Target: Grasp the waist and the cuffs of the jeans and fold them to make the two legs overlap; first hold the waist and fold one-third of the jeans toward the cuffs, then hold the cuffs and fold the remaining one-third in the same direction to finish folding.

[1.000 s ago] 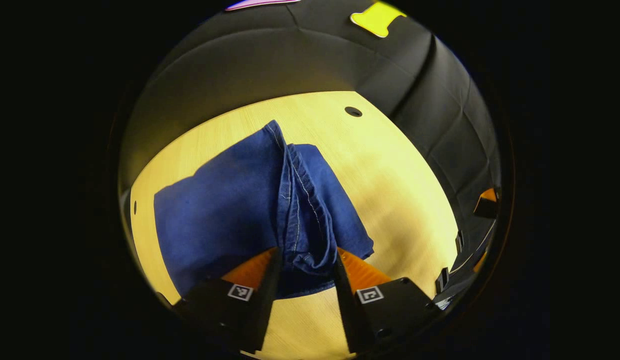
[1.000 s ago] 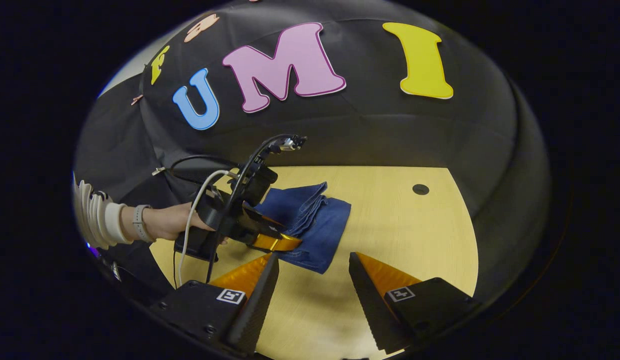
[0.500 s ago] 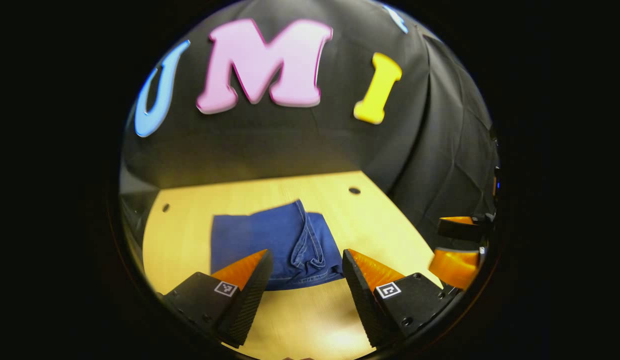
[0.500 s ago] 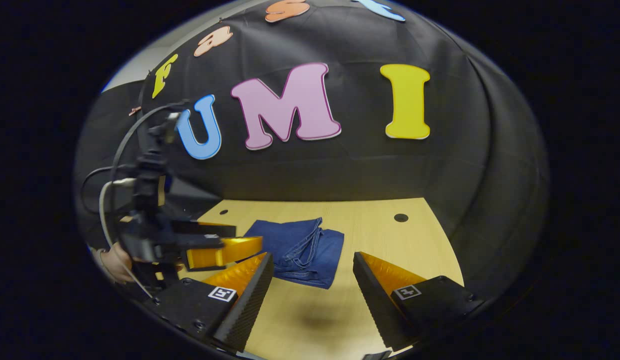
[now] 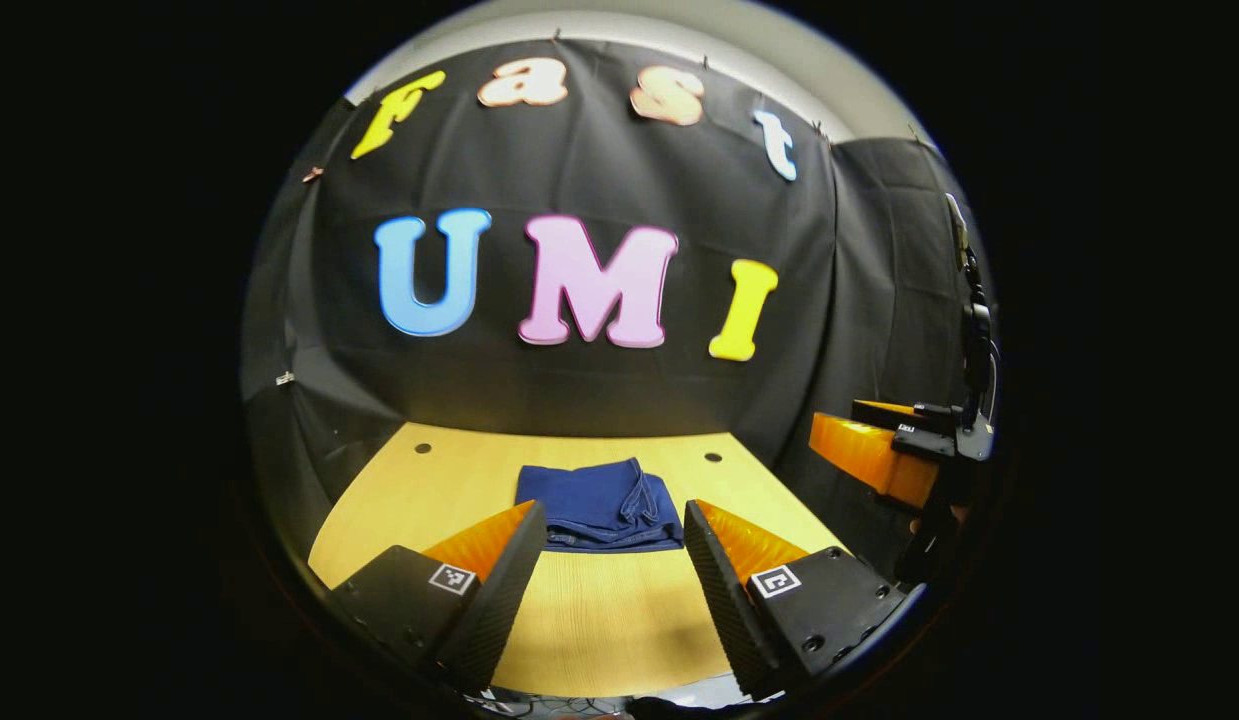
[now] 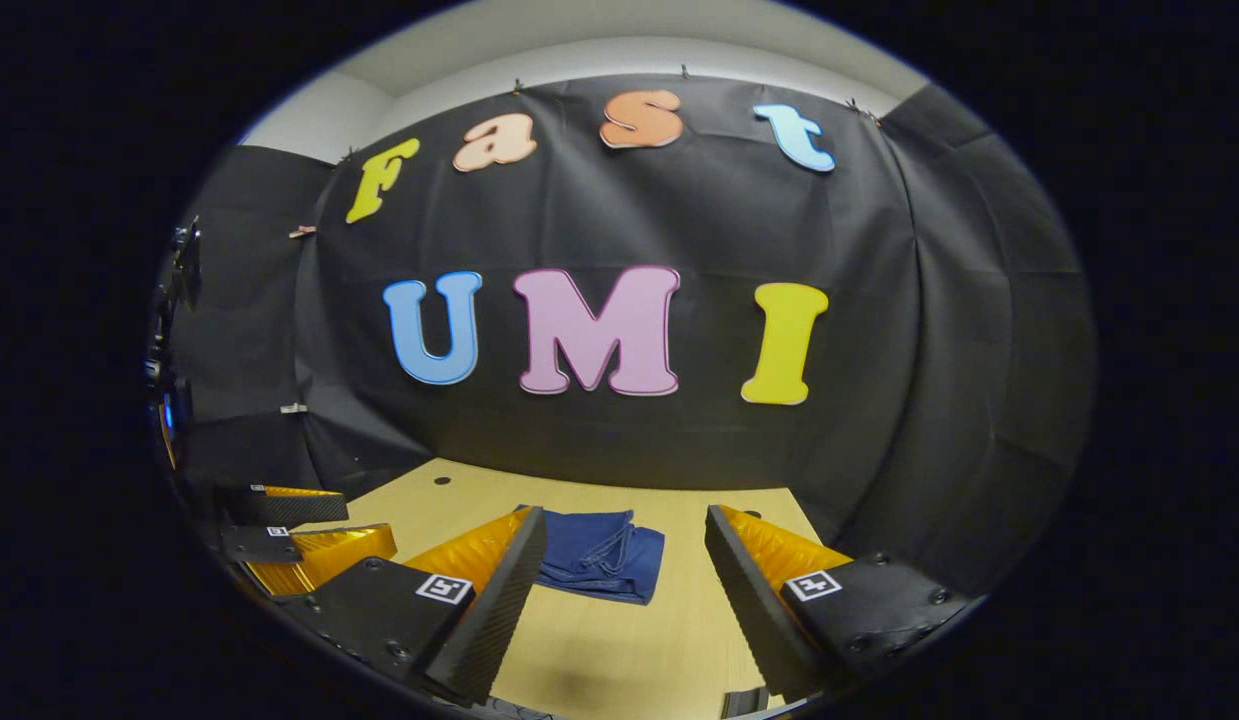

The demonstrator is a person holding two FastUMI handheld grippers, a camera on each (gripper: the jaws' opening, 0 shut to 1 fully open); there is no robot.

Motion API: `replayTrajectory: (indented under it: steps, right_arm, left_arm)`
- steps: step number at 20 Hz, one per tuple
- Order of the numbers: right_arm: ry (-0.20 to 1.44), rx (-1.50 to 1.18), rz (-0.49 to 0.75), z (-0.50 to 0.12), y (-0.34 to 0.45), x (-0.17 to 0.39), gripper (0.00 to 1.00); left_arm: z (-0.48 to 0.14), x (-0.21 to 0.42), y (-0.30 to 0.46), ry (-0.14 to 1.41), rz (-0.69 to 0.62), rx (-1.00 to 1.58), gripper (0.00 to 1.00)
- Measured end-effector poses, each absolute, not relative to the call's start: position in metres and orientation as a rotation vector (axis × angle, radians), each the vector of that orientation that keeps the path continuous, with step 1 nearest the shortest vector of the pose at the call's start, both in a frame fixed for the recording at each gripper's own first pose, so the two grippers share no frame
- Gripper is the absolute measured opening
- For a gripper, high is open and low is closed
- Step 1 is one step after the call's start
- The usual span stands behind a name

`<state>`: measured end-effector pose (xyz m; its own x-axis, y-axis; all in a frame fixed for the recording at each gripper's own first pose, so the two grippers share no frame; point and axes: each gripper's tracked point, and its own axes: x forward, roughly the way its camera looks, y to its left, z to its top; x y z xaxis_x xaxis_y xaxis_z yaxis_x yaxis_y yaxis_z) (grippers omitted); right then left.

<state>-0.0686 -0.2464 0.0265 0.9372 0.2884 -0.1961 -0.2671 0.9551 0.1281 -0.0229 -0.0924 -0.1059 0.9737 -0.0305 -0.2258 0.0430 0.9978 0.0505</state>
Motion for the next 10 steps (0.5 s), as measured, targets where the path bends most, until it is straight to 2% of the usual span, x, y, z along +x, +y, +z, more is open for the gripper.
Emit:
replayTrajectory:
  steps: [4,9,10]
  right_arm:
    - [0.158,0.106,0.332,0.053,-0.237,-0.081,0.95]
    - [0.076,0.111,0.367,0.082,-0.245,-0.064,0.96]
    - [0.078,0.104,0.382,0.085,-0.246,-0.062,0.96]
  left_arm:
    - [-0.071,-0.033,-0.091,0.122,-0.005,0.107,0.81]
    - [-0.025,-0.031,-0.105,0.031,0.029,0.132,0.81]
    - [-0.022,-0.03,-0.107,0.035,0.044,0.123,0.77]
